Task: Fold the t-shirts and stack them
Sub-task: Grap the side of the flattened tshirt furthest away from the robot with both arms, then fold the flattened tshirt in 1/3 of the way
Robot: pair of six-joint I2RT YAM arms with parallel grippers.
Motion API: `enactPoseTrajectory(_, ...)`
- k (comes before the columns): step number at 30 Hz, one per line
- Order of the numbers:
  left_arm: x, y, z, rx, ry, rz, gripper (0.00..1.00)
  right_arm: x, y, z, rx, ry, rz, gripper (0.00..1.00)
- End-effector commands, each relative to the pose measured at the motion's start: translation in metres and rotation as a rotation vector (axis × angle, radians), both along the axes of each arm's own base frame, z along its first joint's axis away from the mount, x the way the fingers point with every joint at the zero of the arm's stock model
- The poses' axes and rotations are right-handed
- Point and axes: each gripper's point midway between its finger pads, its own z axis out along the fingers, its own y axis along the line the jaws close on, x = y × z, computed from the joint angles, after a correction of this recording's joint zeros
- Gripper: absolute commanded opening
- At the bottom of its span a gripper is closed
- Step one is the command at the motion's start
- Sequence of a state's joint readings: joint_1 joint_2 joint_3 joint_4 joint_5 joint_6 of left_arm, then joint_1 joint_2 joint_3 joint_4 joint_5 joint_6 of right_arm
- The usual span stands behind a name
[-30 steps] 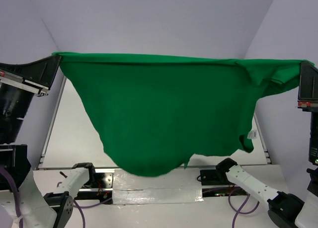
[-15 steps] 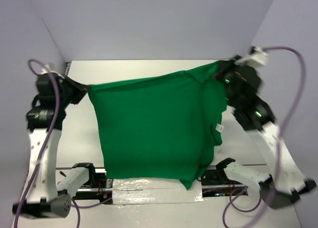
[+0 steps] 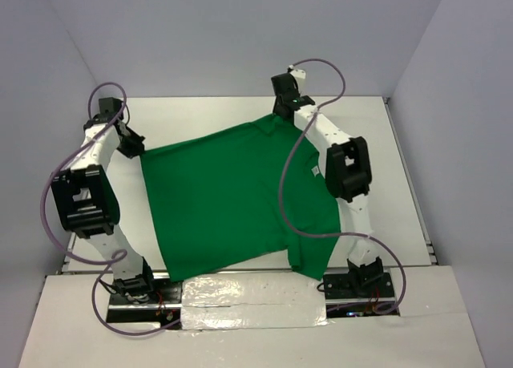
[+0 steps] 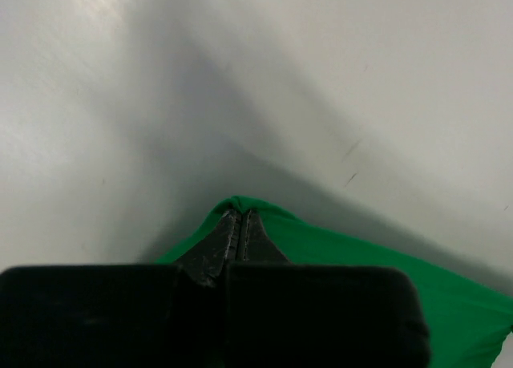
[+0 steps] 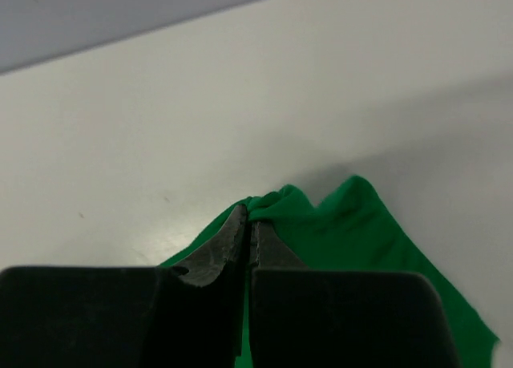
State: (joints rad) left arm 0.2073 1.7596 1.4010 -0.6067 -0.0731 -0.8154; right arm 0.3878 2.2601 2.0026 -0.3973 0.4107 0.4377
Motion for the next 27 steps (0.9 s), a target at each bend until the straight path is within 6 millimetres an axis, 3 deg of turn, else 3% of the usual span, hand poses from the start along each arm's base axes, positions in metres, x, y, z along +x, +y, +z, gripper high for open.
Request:
enactPoseTrajectory(1, 0.029, 0.032, 0.024, 0.092, -0.054, 0.007, 0.0, 0.038, 0.016, 0.055, 0.101, -0.14, -0.002, 0.0)
enactPoseTrajectory(2, 0.032, 0.036, 0.014, 0.086, -0.032, 0.015, 0.0, 0.046, 0.021, 0.068, 0.122, -0.174, 0.004, 0.0)
enactPoseTrajectory(3, 0.037, 0.037, 0.015, 0.079, -0.041, 0.012, 0.0, 0.049, 0.025, 0.05, 0.122, -0.144, 0.009, 0.0)
enactPoseTrajectory(7, 0.043, 0.033, 0.007, 0.039, -0.049, -0.008, 0.0, 0.046, 0.028, 0.05, 0.172, -0.142, 0.014, 0.0)
enactPoseTrajectory(8, 0.042, 0.031, 0.006, 0.036, -0.051, -0.01, 0.0, 0.038, 0.025, 0.034, 0.158, -0.105, 0.013, 0.0)
enactPoseTrajectory(9, 0.041, 0.03, 0.004, 0.032, -0.052, -0.009, 0.0, 0.034, 0.024, 0.048, 0.171, -0.127, 0.016, 0.0)
enactPoseTrajectory(11, 0.037, 0.027, 0.003, 0.021, -0.055, -0.009, 0.0, 0.023, 0.022, 0.032, 0.169, -0.08, 0.029, 0.0)
enactPoseTrajectory(12, 0.036, 0.027, 0.004, 0.017, -0.058, -0.008, 0.0, 0.017, 0.019, 0.039, 0.171, -0.075, 0.033, 0.0)
enactPoseTrajectory(14, 0.033, 0.021, 0.004, -0.003, -0.063, -0.019, 0.0, 0.005, 0.018, 0.026, 0.169, -0.028, 0.046, 0.0)
enactPoseTrajectory(16, 0.03, 0.018, 0.007, -0.004, -0.071, -0.024, 0.0, -0.007, 0.019, 0.032, 0.19, -0.013, 0.064, 0.0)
enactPoseTrajectory(17, 0.027, 0.017, 0.005, -0.002, -0.065, -0.023, 0.0, -0.017, 0.017, 0.02, 0.185, 0.019, 0.067, 0.0)
enactPoseTrajectory(18, 0.025, 0.018, 0.005, 0.003, -0.062, -0.023, 0.0, -0.023, 0.019, 0.031, 0.198, 0.013, 0.079, 0.0)
enactPoseTrajectory(27, 0.003, 0.019, 0.01, 0.044, -0.039, -0.019, 0.0, -0.069, 0.008, 0.025, 0.202, 0.128, 0.09, 0.0)
